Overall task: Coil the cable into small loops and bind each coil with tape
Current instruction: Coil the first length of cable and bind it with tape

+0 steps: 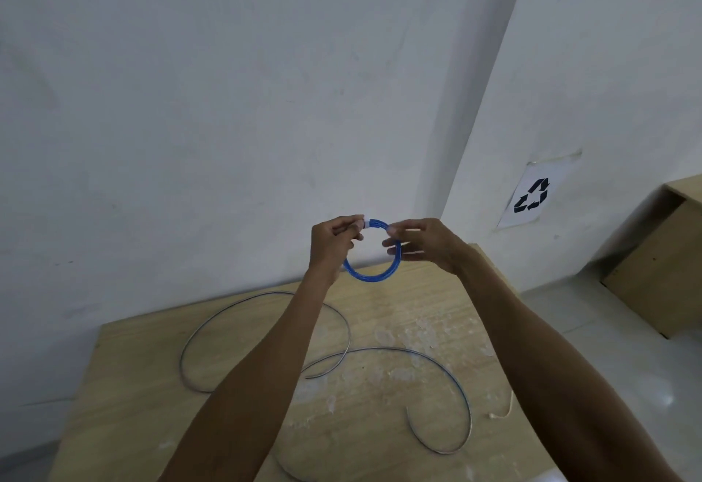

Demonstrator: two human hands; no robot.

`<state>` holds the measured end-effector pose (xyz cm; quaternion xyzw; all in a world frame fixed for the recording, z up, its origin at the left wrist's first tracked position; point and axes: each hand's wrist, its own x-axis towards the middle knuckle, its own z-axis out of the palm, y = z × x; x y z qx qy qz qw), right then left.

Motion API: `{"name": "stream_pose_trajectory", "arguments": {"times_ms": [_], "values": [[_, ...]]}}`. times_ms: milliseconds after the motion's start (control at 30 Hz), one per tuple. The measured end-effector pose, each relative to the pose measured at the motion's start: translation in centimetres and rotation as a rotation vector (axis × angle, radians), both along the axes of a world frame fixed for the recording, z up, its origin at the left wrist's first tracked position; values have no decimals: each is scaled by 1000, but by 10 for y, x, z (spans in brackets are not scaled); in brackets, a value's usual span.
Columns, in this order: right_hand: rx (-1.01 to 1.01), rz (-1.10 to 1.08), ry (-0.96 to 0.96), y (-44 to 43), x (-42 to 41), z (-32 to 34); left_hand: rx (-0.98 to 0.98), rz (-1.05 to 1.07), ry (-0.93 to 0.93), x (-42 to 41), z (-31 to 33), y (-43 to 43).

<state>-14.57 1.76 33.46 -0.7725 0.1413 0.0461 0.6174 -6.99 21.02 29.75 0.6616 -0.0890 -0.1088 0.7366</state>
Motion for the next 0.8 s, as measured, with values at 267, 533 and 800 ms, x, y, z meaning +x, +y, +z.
{"name": "stream_pose_trajectory", "arguments": {"times_ms": [267, 533, 800], "values": [[97, -131, -177, 3, -3, -13, -93, -134, 175, 8, 3, 13], [192, -197, -213, 3, -1, -15, -152, -123, 188, 9, -2, 32], [271, -174, -169, 8, 3, -18, -301, -35, 195, 8, -2, 32]]}}
